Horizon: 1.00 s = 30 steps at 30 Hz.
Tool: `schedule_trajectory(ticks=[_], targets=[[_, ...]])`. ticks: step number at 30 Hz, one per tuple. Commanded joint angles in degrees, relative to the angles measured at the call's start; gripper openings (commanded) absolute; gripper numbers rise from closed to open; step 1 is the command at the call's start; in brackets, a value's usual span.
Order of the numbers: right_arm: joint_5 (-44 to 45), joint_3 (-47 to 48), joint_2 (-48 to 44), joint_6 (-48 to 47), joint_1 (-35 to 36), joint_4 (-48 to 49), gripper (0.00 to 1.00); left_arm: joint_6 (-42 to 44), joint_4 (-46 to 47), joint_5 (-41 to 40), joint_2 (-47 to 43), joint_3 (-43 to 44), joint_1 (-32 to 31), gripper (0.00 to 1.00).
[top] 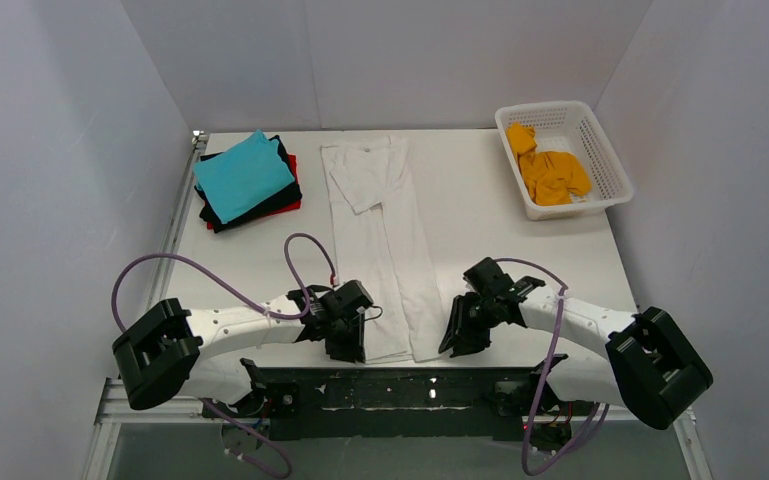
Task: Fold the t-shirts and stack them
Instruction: Grab the bottom of the folded rectangular tshirt with both arms, then fold the folded rectangular tshirt in 1/3 of the way
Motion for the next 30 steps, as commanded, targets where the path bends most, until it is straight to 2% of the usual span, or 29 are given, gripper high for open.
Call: schedule_trajectory(ticks=[1, 5, 7, 8, 9, 15, 19, 25, 28, 30], targets=[[-2.03, 1.34, 3.89, -1.65, -0.14, 2.74, 0.41, -0.52, -10.06, -0.79, 0.01, -0.70, -0.35, 0.22], [-3.03, 2.12, 6.15, -2.42, -0.15, 2.89, 0.28, -1.66, -12.40, -1.42, 0.02, -0.07, -0.55, 0.16], [-2.78, 1.84, 4.45, -2.45, -0.16, 2.60, 0.15, -2.64, -14.09, -2.09, -0.65, 0.18, -1.44, 0.10], [-2.44, 1.56, 2.92, -2.38, -0.19, 2.19, 0.05, -3.07, -14.69, -3.53, -1.36, 0.11, -1.90, 0.05], [-2.30, 1.34, 1.04, -2.37, -0.14, 1.51, 0.01, -3.46, -15.29, -4.51, -2.38, -0.07, -2.34, 0.02], [-5.41, -0.08, -9.60, -1.78, 0.30, -0.84, 0.01, -4.69, -16.55, -3.37, -6.15, 0.31, -3.11, 0.00], [-5.10, 2.18, -11.90, -1.77, 0.30, -2.26, 0.01, -3.94, -17.58, -2.92, -6.28, 2.62, -3.14, 0.00], [-0.83, 9.92, -8.06, -3.84, 0.16, -1.53, 0.01, -0.55, -24.95, -10.80, -7.45, 9.76, -1.37, 0.00], [2.00, 16.51, -4.21, -5.41, -0.45, -2.26, 0.01, 2.17, -26.58, -11.83, -5.95, 13.32, 3.02, 0.00], [3.50, 20.56, -1.08, -6.11, -1.51, -2.20, 0.01, 3.85, -26.31, -9.35, -4.13, 15.16, 7.08, 0.00]])
